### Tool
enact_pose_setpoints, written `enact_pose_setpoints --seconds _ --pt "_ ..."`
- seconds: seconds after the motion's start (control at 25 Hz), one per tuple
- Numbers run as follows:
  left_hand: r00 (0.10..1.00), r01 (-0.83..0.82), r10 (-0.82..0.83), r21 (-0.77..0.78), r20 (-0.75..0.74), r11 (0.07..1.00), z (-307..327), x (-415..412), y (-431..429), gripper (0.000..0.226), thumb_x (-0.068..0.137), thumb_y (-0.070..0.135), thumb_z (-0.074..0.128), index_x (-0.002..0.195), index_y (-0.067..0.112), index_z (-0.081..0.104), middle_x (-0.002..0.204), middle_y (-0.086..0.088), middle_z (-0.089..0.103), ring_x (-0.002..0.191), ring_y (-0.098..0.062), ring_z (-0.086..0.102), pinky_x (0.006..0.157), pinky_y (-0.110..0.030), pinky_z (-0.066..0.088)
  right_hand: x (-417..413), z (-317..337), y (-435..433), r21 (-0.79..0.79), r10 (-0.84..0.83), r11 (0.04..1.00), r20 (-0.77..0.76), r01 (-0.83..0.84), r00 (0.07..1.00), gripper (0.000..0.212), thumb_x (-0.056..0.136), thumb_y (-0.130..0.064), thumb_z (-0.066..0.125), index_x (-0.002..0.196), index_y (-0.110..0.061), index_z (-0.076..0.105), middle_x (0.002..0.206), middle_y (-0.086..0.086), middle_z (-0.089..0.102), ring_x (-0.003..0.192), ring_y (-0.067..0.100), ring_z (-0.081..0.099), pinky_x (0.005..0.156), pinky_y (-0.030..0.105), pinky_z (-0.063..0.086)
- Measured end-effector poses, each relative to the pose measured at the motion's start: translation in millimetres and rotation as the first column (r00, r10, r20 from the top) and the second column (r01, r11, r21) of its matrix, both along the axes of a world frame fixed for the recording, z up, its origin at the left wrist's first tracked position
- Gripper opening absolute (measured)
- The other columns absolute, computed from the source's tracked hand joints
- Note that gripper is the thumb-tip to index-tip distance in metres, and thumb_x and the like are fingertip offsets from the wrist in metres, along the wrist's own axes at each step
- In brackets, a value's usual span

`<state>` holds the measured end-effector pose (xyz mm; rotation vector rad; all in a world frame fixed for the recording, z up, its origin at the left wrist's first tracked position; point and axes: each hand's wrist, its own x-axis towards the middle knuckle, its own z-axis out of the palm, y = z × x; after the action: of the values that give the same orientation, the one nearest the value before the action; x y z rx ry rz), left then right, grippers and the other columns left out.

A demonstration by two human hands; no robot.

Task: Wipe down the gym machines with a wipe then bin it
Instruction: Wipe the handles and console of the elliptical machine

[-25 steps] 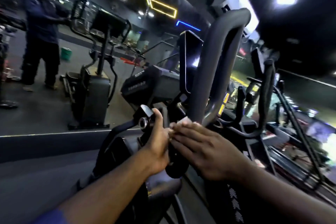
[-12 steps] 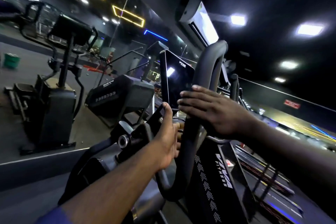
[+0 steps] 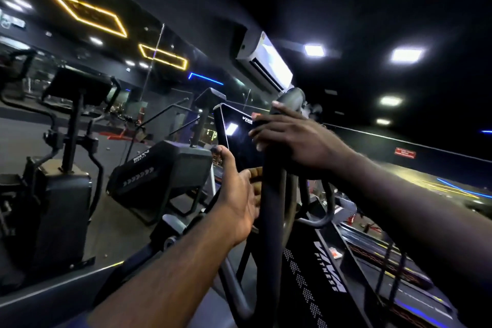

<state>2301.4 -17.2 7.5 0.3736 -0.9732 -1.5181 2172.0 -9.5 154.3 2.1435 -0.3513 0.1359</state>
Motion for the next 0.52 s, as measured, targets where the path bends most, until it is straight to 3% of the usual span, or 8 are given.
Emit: enact_pose_setpoints --seconds 0.08,0.16,0.24,0.32,0.44,0.52 --pt "0.999 -0.001 0.002 -0.038 0.045 0.999 14.8 5.7 0.7 0.136 0.063 0.107 0.01 0.132 0.003 0.064 0.116 -0.022 0.072 0.113 -0.046 0.068 0.101 -0.054 0.049 -1.2 6.9 -3.0 -0.036 -0.027 0.999 0.012 0.028 1.0 0.029 0.102 -0.025 0.05 0.121 -0.014 0.07 0.135 -0.001 0.068 0.141 0.015 0.051 0.127 0.042 0.022" --pt "0.996 -0.013 0.02 -0.074 0.092 0.997 29.7 9.0 4.4 0.132 0.067 0.104 0.003 0.128 0.006 0.067 0.115 -0.024 0.075 0.104 -0.042 0.073 0.092 -0.048 0.055 0.0 12.1 -7.2 -0.024 -0.015 1.0 0.145 0.018 0.989 0.033 0.102 -0.029 0.048 0.123 -0.016 0.071 0.135 -0.004 0.069 0.139 0.014 0.053 0.125 0.042 0.025" --pt "0.992 -0.028 0.039 -0.093 0.119 0.995 42.3 8.1 7.8 0.13 0.069 0.103 0.004 0.123 0.006 0.07 0.11 -0.026 0.075 0.096 -0.039 0.074 0.083 -0.043 0.057 -2.2 19.8 -11.7 0.007 0.02 1.0 0.274 -0.023 0.961 0.029 0.099 -0.02 0.057 0.125 -0.016 0.071 0.135 -0.004 0.069 0.14 0.015 0.053 0.124 0.044 0.029" --pt "0.991 -0.04 0.053 -0.107 0.122 0.993 53.9 4.6 8.4 0.128 0.069 0.103 0.007 0.118 0.004 0.072 0.107 -0.027 0.076 0.09 -0.038 0.073 0.077 -0.04 0.058 -4.9 28.8 -17.1 0.022 -0.008 1.0 0.301 0.001 0.953 0.032 0.095 -0.012 0.066 0.126 -0.017 0.07 0.137 -0.002 0.068 0.141 0.014 0.051 0.124 0.045 0.029" --pt "0.99 -0.049 0.061 -0.096 0.124 0.994 67.9 -4.4 9.3 0.123 0.063 0.103 0.012 0.1 0.004 0.073 0.088 -0.026 0.073 0.067 -0.034 0.069 0.059 -0.033 0.056 0.0 42.5 -18.7 0.109 -0.061 0.994 0.467 0.011 0.882 0.032 0.092 -0.007 0.068 0.123 -0.012 0.073 0.129 0.008 0.072 0.132 0.026 0.06 0.119 0.052 0.035" --pt "0.992 -0.055 0.061 -0.059 0.108 0.997 70.2 -10.7 7.6 0.114 0.064 0.105 0.017 0.082 0.005 0.069 0.071 -0.022 0.067 0.055 -0.031 0.063 0.053 -0.031 0.052 1.5 50.0 -23.2 0.162 -0.086 0.987 0.437 0.016 0.895 0.031 0.09 -0.002 0.067 0.119 -0.01 0.074 0.124 0.008 0.074 0.125 0.028 0.064 0.12 0.043 0.032"
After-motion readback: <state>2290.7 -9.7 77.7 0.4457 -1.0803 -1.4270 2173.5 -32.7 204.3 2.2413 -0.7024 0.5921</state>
